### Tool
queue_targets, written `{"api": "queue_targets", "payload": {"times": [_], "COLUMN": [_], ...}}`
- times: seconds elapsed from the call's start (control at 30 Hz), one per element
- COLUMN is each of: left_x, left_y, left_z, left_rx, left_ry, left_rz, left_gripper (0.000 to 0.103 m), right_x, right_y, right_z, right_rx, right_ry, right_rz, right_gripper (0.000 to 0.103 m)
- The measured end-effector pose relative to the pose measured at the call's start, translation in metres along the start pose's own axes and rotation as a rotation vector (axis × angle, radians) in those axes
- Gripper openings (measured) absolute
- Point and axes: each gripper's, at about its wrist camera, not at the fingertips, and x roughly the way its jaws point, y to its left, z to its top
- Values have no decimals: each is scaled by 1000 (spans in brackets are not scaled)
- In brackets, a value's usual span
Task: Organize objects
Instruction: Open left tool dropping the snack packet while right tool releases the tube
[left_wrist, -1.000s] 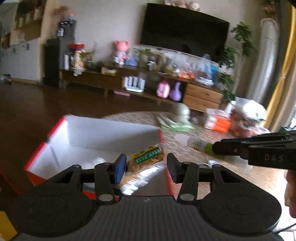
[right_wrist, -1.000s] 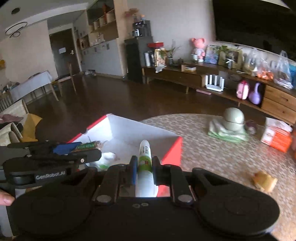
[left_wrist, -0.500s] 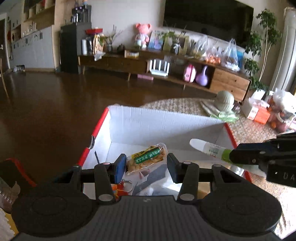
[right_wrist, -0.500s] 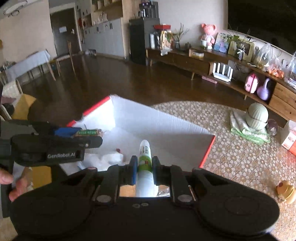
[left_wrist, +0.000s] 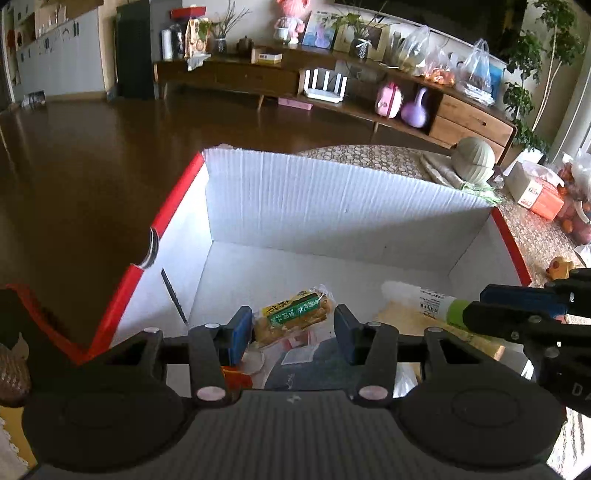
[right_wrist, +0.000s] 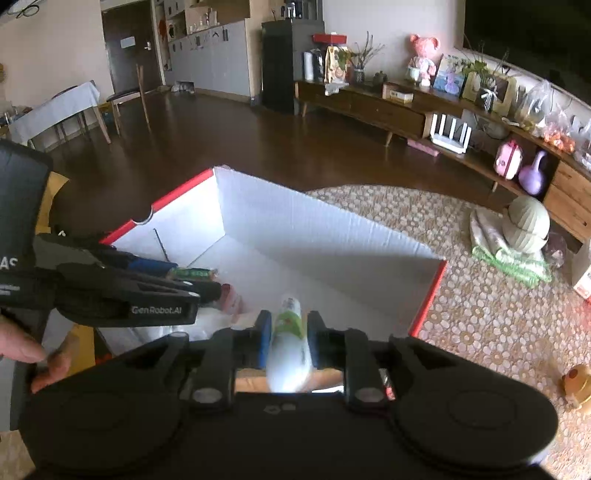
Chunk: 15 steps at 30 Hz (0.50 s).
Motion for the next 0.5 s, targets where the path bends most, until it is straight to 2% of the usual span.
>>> {"api": "queue_targets", "payload": {"times": [0.03, 0.1, 0.17, 0.23, 0.3, 0.5], "left_x": [0, -2, -4, -7, -11, -32], "left_y": [1, 1, 4, 3, 3, -1], "left_z": [-1, -3, -3, -2, -4, -8], "left_rx": [-1, -10, -24, -31, -27, -13], "left_ry": [-1, -3, -16, -32, -48, -96], "left_rz": [0, 4, -3, -3, 0, 1], "left_gripper": [49, 55, 62, 65, 72, 73], "right_x": [-3, -8, -14, -20, -26, -49], "right_y": [-1, -3, -3, -4, -4, 1], "right_z": [0, -1, -1, -2, -2, -4], "right_rx": [1, 11, 17, 14, 17, 4], "right_ry": [-8, -19, -38, -50, -57, -92], "right_rz": [10, 21, 26, 29, 35, 48], "right_gripper": [26, 42, 50, 52, 54, 59]}}
